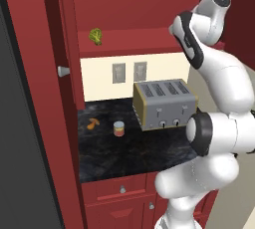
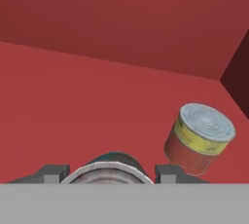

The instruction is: Pick the cans from the counter and place them in their designated side in the cabinet.

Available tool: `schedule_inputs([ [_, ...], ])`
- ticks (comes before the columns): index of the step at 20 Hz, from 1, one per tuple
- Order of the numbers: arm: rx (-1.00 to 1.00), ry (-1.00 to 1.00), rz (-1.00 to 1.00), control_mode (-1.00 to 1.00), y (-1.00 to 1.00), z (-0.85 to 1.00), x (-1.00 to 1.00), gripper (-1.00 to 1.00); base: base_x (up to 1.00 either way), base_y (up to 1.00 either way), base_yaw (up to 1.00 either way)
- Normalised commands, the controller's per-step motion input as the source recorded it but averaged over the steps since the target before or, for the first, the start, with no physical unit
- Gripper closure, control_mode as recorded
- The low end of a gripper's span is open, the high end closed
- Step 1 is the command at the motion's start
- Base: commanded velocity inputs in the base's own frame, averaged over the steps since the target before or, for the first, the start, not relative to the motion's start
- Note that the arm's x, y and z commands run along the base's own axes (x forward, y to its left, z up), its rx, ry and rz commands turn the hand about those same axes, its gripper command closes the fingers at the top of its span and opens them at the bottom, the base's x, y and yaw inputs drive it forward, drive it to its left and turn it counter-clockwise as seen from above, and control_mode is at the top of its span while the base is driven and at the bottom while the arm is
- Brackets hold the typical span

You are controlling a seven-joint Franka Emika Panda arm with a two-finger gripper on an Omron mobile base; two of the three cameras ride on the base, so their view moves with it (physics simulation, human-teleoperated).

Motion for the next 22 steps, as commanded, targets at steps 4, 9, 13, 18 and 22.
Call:
schedule_inputs([
  [4,0.0,0.04,0.0,-1.0,-0.05,0.0,0.35,1.0,0.0,0.0,0.0],
  [9,0.0,0.04,0.0,-1.0,-0.09,0.0,0.34,1.0,0.0,0.0,0.0],
  [13,0.0,0.04,0.0,-1.0,-0.09,0.0,0.33,1.0,0.0,0.0,0.0],
  [18,0.0,0.06,0.0,-1.0,-0.06,-0.04,0.3,1.0,0.0,0.0,0.0],
  [22,0.0,0.05,0.0,-1.0,-0.04,-0.03,0.29,1.0,0.0,0.0,0.0],
])
